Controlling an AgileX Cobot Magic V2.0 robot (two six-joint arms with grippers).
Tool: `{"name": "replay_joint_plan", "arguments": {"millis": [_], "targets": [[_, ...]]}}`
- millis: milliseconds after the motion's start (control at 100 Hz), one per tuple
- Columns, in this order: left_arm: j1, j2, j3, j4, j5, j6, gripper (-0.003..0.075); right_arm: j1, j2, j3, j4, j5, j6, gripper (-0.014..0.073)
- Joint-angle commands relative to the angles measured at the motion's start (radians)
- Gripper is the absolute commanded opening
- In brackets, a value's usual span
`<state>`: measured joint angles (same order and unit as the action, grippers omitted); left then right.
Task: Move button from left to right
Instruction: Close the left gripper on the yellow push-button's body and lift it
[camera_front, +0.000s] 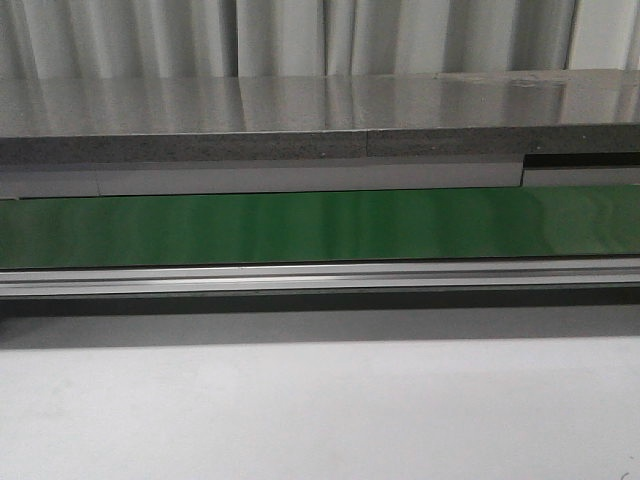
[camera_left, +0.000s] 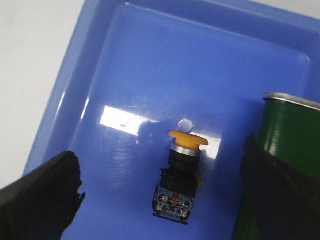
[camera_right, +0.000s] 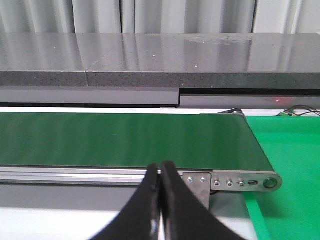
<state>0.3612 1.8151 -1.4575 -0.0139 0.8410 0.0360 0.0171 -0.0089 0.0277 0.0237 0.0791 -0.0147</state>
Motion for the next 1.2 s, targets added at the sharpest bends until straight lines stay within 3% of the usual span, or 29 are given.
{"name": "replay_joint_plan", "arguments": {"millis": [0,1190], "targets": [[0.001,-0.012,-0.039,-0.015,-0.055,0.005,0.0617,0.004,-0.021,-0.017,-0.009,-0.085,-0.001,-0.0067],[0.001,0.164,-0.023,-0.066,-0.047,0.036,0.0616,0.004,-0.021,-0.017,-0.009,-0.085,-0.001,-0.0067]]}}
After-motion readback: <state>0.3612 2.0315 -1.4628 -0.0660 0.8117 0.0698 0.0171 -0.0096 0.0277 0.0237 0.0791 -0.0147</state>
